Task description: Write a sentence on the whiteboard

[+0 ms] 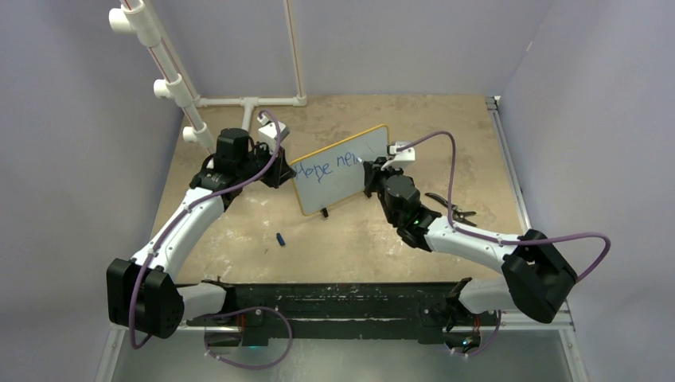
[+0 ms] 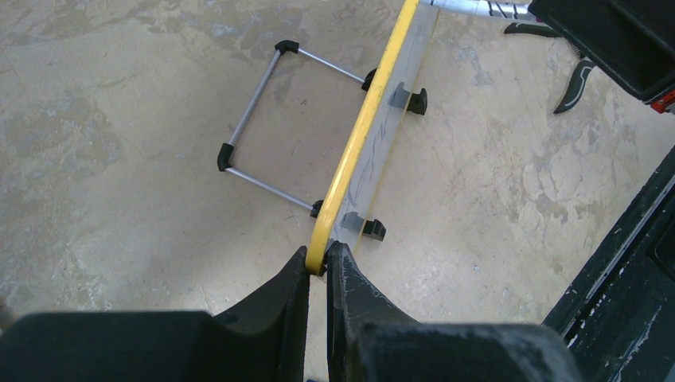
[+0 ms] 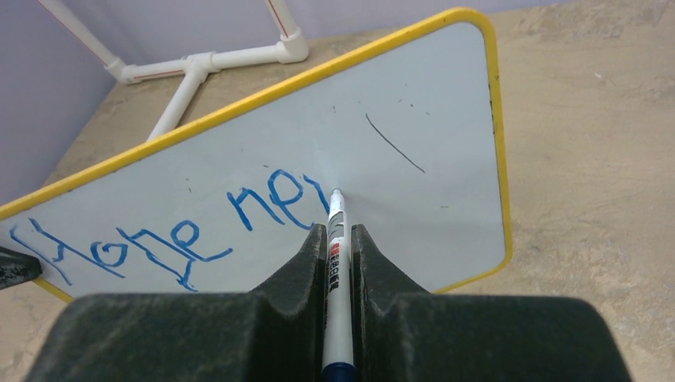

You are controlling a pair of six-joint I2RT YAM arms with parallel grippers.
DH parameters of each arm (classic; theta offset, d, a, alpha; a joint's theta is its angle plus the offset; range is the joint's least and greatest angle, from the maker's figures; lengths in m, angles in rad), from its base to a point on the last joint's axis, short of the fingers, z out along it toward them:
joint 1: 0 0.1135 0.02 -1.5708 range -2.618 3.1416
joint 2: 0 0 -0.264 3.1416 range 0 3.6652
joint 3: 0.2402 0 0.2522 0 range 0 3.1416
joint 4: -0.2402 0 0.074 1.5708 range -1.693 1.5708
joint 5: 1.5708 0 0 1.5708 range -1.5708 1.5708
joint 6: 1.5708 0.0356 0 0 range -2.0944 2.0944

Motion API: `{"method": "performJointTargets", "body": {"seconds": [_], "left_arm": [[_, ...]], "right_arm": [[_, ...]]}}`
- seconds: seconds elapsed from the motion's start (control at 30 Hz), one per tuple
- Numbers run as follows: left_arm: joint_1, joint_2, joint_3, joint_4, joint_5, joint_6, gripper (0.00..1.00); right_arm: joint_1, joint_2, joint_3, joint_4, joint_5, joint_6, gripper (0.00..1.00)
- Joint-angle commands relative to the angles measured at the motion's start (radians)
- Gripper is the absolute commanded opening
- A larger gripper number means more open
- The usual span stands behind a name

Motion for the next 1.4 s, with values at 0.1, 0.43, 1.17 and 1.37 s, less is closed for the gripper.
{"method": "performJointTargets", "body": {"seconds": [0.1,0.43,1.17,1.37], "left_arm": [[0.003,-0.017,-0.003,0.018,-0.020,0.031,0.00],[0.003,-0.017,-0.002,0.018,-0.024,0.030,0.00],[0.003,-0.011,-0.002,0.017,-0.027,0.031,0.00],[0.003,-0.011,-0.002,0.016,-0.027,0.030,0.00]], "right_arm": [[-0.007,-0.012,0.064,0.062,0.033,-0.036,0.00],[-0.007,-0.063,0.024,0.063,0.056,-0.021,0.00],[-0.008,0.006,0.006,0.046,0.050,-0.006,0.00],[-0.008,0.026,0.019,0.044,0.082,-0.010,0.00]]}}
